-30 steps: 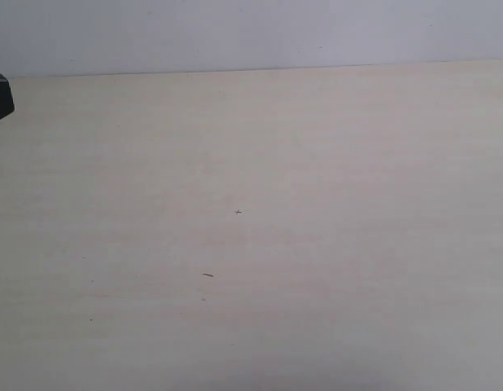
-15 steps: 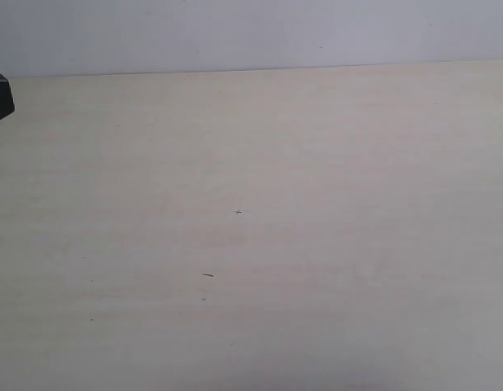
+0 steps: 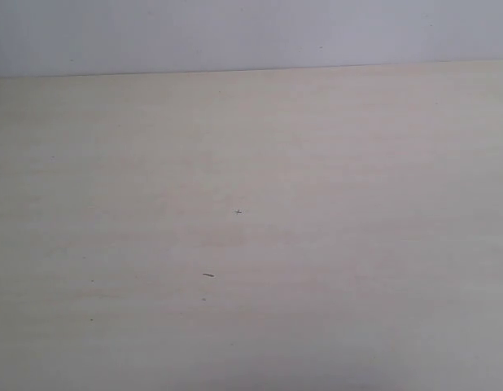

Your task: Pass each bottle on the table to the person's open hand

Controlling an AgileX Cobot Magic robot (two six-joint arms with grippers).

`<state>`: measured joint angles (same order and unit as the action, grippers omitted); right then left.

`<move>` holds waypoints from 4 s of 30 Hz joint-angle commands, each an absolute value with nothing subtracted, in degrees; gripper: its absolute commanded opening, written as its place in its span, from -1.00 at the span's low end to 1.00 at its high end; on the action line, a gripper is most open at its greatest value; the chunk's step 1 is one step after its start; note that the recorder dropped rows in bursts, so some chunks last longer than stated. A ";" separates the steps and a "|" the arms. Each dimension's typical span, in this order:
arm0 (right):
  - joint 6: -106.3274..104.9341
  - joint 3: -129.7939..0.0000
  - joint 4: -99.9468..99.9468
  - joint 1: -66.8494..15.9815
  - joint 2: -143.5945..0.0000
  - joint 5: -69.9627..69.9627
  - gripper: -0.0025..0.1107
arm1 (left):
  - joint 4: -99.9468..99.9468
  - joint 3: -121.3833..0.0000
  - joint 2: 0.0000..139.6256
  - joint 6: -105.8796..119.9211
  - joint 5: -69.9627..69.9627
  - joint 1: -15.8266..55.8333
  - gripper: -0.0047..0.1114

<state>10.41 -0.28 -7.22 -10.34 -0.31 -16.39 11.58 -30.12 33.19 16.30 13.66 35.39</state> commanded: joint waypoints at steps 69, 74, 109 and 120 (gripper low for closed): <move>10.67 0.00 -7.51 -9.91 0.00 -16.17 -0.95 | -4.82 -22.98 0.00 -7.46 26.66 8.48 -0.92; 10.66 0.00 -7.63 -9.91 0.00 -16.17 -0.95 | -7.47 -10.99 0.00 -10.09 16.03 8.48 -0.92; 10.66 0.00 -7.63 -9.91 0.00 -16.29 -0.95 | -9.69 0.00 0.00 -10.07 14.76 8.48 -0.92; 10.66 0.00 -7.63 -9.91 0.00 -16.29 -0.95 | -9.69 0.00 0.00 -10.07 14.76 8.48 -0.92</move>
<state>10.64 -0.28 -7.22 -10.34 -0.31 -16.63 -9.30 -0.21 0.25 -9.59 14.95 8.65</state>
